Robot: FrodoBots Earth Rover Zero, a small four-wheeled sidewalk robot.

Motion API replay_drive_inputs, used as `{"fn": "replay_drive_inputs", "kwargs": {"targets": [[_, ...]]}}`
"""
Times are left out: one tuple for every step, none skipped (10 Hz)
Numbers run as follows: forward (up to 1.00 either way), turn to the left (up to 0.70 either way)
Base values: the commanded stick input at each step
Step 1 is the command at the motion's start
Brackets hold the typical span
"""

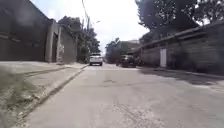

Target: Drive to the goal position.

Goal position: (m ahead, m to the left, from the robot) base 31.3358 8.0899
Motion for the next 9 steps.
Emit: {"fn": "replay_drive_inputs", "kwargs": {"targets": [[1.00, 0.00], [1.00, 0.00], [1.00, 0.00], [1.00, 0.00], [1.00, 0.00], [1.00, 0.00], [1.00, 0.00], [1.00, 0.00], [1.00, 0.00]]}}
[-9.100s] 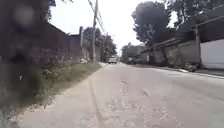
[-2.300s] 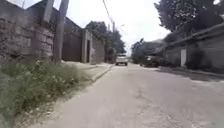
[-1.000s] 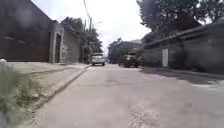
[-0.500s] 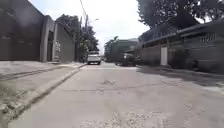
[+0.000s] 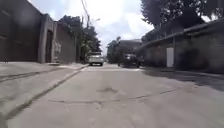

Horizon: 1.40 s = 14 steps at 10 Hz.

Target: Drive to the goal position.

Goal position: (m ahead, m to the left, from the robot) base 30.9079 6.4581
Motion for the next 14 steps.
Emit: {"fn": "replay_drive_inputs", "kwargs": {"targets": [[1.00, 0.00], [1.00, 0.00], [1.00, 0.00], [1.00, 0.00], [1.00, 0.00], [1.00, 0.00], [1.00, 0.00], [1.00, 0.00], [1.00, 0.00], [1.00, 0.00], [1.00, 0.00], [1.00, 0.00], [1.00, 0.15], [1.00, 0.07]]}}
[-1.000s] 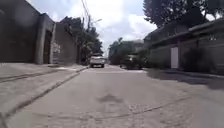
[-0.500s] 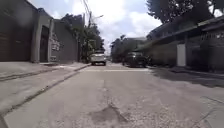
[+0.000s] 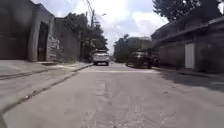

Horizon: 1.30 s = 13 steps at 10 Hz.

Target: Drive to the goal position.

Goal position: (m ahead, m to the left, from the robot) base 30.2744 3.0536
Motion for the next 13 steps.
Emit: {"fn": "replay_drive_inputs", "kwargs": {"targets": [[1.00, 0.00], [1.00, 0.00], [1.00, 0.00], [1.00, 0.00], [1.00, 0.00], [1.00, 0.00], [1.00, 0.00], [1.00, 0.00], [1.00, 0.00], [1.00, 0.00], [1.00, 0.00], [1.00, 0.00], [1.00, 0.00]]}}
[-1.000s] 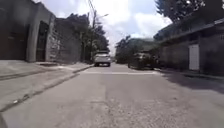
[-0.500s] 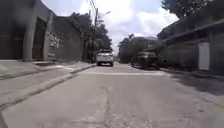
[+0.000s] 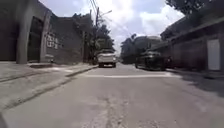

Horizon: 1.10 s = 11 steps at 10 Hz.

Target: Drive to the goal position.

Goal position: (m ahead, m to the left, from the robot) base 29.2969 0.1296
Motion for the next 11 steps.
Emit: {"fn": "replay_drive_inputs", "kwargs": {"targets": [[1.00, 0.00], [1.00, 0.00], [1.00, 0.00], [1.00, 0.00], [1.00, 0.00], [1.00, 0.00], [1.00, 0.00], [1.00, 0.00], [1.00, 0.00], [1.00, 0.00], [1.00, 0.00]]}}
